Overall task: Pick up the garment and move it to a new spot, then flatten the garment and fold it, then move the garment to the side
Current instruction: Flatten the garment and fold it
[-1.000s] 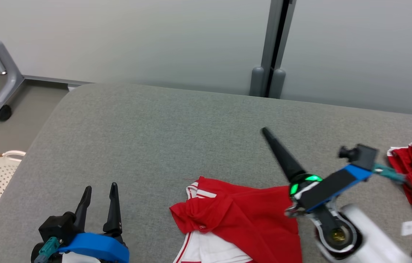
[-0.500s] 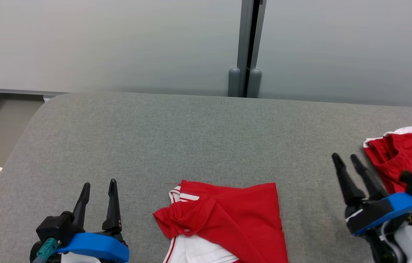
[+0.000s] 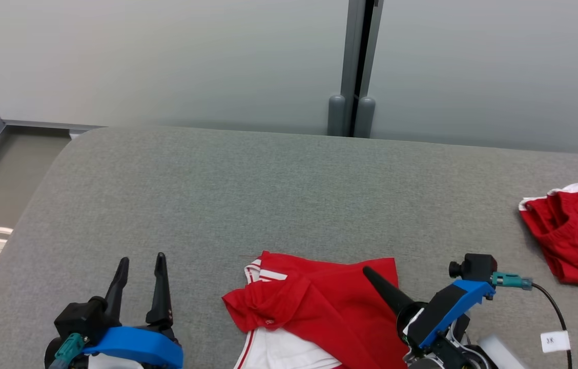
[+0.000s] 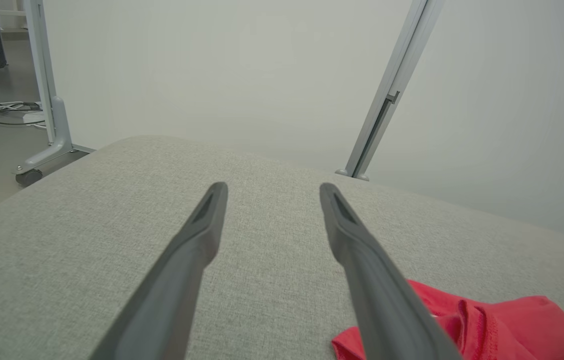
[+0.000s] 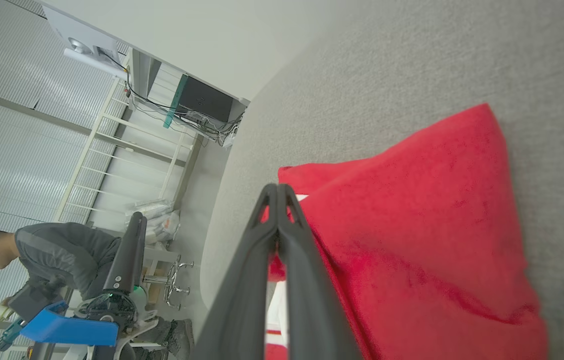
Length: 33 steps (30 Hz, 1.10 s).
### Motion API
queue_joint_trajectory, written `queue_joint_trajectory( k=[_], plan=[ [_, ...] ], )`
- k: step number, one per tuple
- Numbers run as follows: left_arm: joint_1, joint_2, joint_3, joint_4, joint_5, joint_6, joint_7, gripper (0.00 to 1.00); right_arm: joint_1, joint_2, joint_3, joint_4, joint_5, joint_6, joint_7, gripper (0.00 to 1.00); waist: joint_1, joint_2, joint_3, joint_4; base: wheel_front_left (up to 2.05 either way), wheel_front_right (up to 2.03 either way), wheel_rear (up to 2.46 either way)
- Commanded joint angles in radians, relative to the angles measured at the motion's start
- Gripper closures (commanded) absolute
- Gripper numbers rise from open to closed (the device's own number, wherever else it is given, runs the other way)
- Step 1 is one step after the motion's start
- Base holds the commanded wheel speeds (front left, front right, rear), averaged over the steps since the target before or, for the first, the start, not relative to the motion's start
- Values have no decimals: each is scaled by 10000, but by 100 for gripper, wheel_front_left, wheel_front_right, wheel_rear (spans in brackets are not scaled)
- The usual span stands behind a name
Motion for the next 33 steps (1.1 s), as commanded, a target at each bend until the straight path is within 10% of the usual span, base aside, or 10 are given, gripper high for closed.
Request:
queue_joint_trajectory(
  k=[1, 20, 33],
  plan=[
    [-118, -19, -36, 14, 73, -41, -45, 0, -171, -24, 18, 226, 209, 5, 385, 100, 0, 0, 45, 97, 0, 0, 0],
    [-202, -33, 57, 291, 124, -121, -45, 0, -1581, 680, -99, 4017, 1467, 5, 2881, 100, 0, 0, 290, 1327, 0, 0, 0],
    [-161, -17, 135, 392, 175, -135, -43, 0, -433, 550, 1585, 858, 1213, 6, 3964, 100, 0, 0, 124, 881, 0, 0, 0]
  ],
)
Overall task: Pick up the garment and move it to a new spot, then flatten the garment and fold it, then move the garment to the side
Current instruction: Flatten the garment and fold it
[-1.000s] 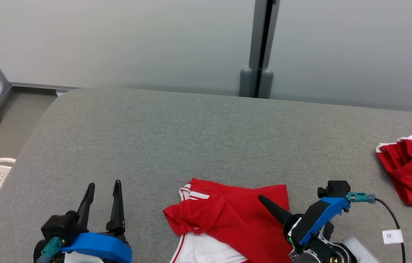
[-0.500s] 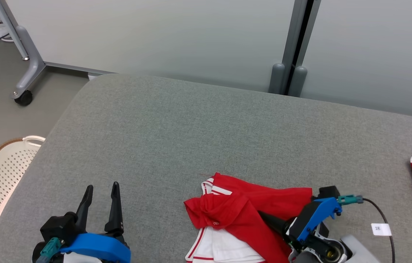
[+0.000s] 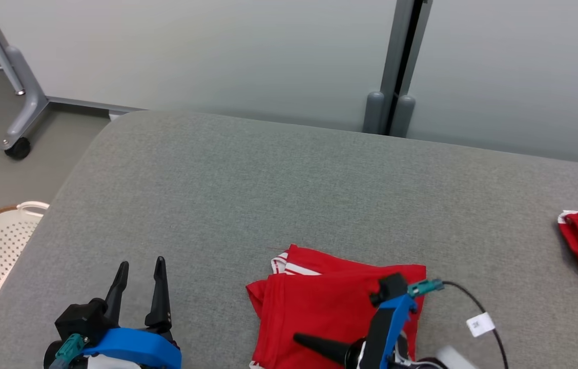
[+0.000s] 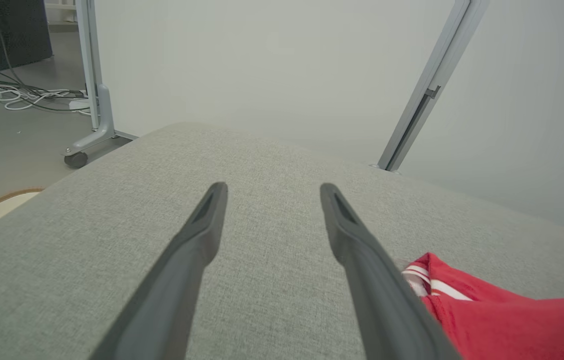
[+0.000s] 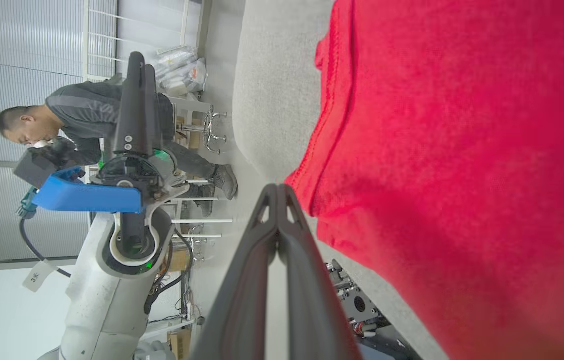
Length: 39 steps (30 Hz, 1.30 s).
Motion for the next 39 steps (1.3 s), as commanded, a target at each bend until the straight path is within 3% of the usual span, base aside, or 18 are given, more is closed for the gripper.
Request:
queue_joint_trajectory(
  k=[1, 12, 15, 19, 20, 29, 35, 39],
  plan=[
    [-71, 31, 9, -19, 51, -16, -43, 0, 118, -184, -71, -452, -18, 8, -225, 100, 0, 0, -65, -119, 0, 0, 0],
    [5, 35, 119, -152, 76, 2, -43, 0, 307, -1261, -864, -3227, -162, 8, -2020, 100, 0, 0, -225, -868, 0, 0, 0],
    [37, 33, 142, -223, 105, 13, -41, 0, 252, -1648, -1116, -3843, -360, 7, -2585, 88, 0, 0, -269, -1137, 0, 0, 0],
    [55, 36, 201, -341, 137, 30, -43, 0, 326, -2136, -1432, -4329, -727, 8, -3454, 45, 0, 0, -329, -1515, 0, 0, 0],
    [55, 35, 205, -374, 150, 32, -41, 0, 331, -2245, -1488, -4410, -838, 8, -3670, 0, 0, 0, -332, -1596, 0, 0, 0],
    [63, 109, 448, -765, 241, 68, -41, 0, 360, -3081, -1749, -3939, -3081, 7, -6023, 0, 0, 0, -372, -2383, 0, 0, 0],
    [161, 173, 577, -1030, 358, 43, -41, 0, 462, -2937, -2128, -2709, -5040, 7, -7443, 0, 0, 0, -385, -2724, 0, 0, 0],
    [221, 161, 645, -1132, 496, 43, -41, 0, 718, -2567, -2585, -2002, -6695, 7, -7739, 0, 0, 0, -371, -2831, 0, 0, 0]
  ],
)
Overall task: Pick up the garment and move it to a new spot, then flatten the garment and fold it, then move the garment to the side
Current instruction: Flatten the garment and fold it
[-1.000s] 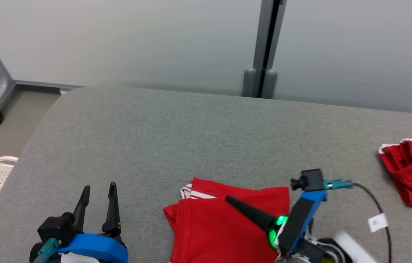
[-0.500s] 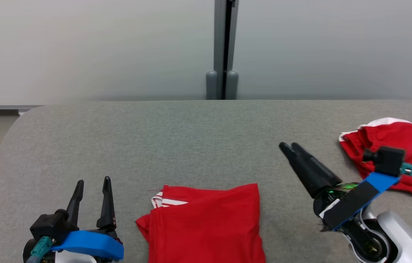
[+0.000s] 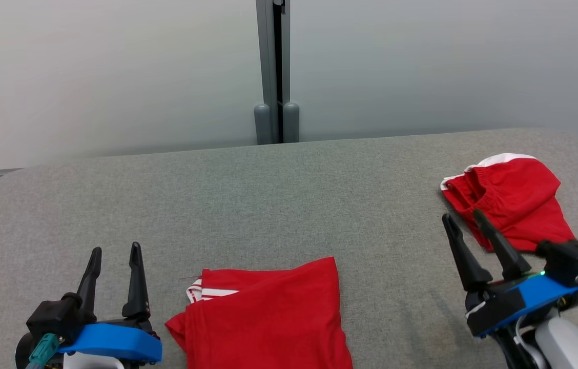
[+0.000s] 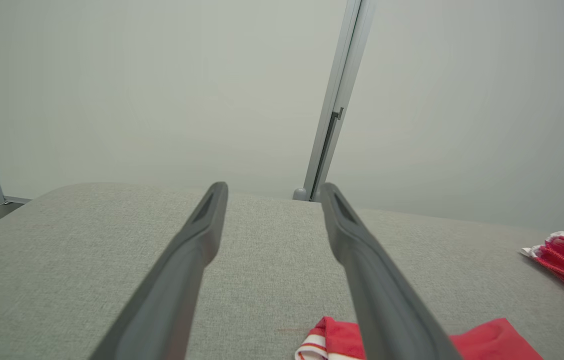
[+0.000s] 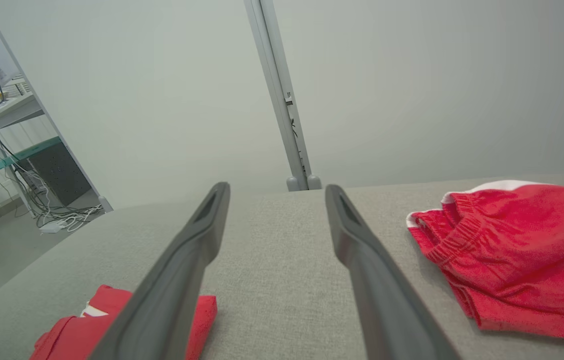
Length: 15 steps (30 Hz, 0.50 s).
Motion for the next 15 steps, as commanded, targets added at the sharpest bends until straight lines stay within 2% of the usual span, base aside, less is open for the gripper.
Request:
queue_joint_trajectory(
  k=[1, 9, 15],
  plan=[
    [35, -13, 35, -62, 42, 33, -41, 0, 240, 177, -137, 178, -219, 5, -60, 0, 0, -1, -5, -9, 0, 0, 0],
    [219, -123, 110, -199, 258, -10, -41, 0, 911, 1384, -1888, 694, -2656, 5, -81, 0, 0, -1, 13, 51, 0, 0, 0],
    [237, -204, 174, -177, 327, -39, -41, 0, 1085, 1863, -2232, 563, -3307, 3, -84, 0, 0, -1, 0, 145, 0, 0, 0]
  ],
)
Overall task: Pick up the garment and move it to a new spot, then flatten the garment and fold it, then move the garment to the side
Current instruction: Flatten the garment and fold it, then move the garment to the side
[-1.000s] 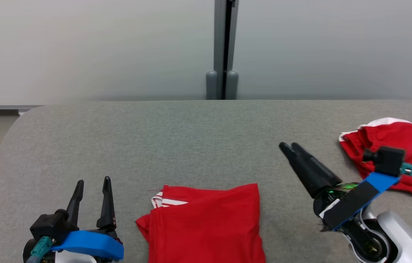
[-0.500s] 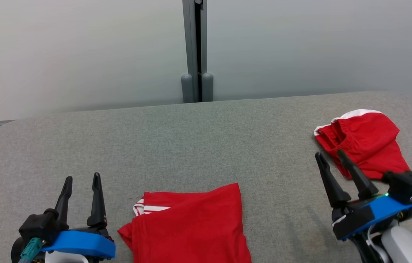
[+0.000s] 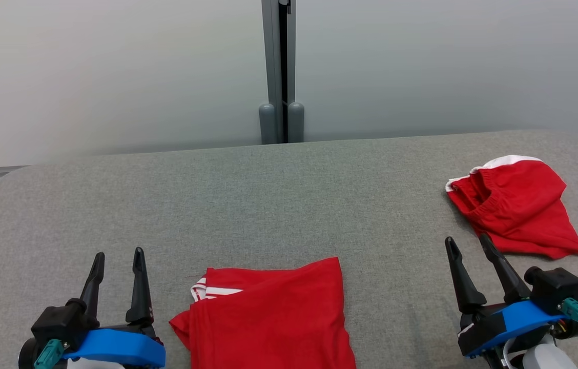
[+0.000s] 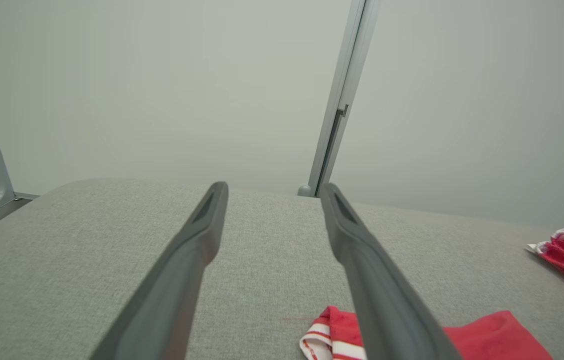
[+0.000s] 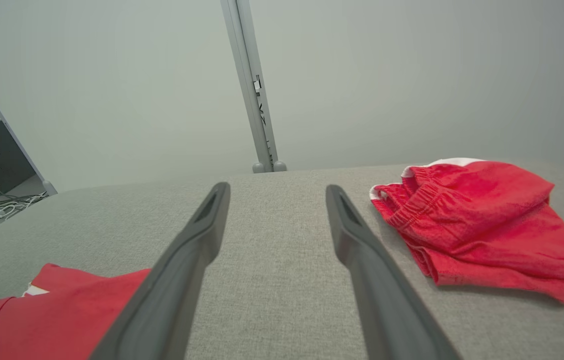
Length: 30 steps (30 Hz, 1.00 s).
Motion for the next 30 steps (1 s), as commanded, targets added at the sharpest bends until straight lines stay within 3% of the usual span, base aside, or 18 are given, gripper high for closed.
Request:
queue_joint_trajectory(
  k=[1, 8, 13, 20, 30],
  plan=[
    [-4, -19, 55, -19, 51, -33, -41, 0, 75, 26, -49, -29, -72, 1, -44, 0, 0, -1, -6, 20, 0, 0, 0],
    [-20, -70, 72, 9, 106, -64, -41, 0, 85, -14, 133, 125, -61, 1, -44, 0, 0, -1, -38, 142, 0, 0, 0],
    [-7, -46, 23, 59, 119, -80, -41, 0, -59, -107, 863, 689, 245, 1, 25, 0, 0, -1, -75, 298, 0, 0, 0],
    [-143, 10, -128, 179, 106, -87, -41, 0, -776, 31, 2150, 1791, 870, 1, 1071, 0, 0, -1, -115, 1008, 0, 0, 0],
    [-88, 16, -347, 305, 71, -76, -41, 0, -1708, 357, 2363, 3780, 1399, 1, 2844, 0, 0, -1, -134, 2213, 0, 0, 0]
  ],
)
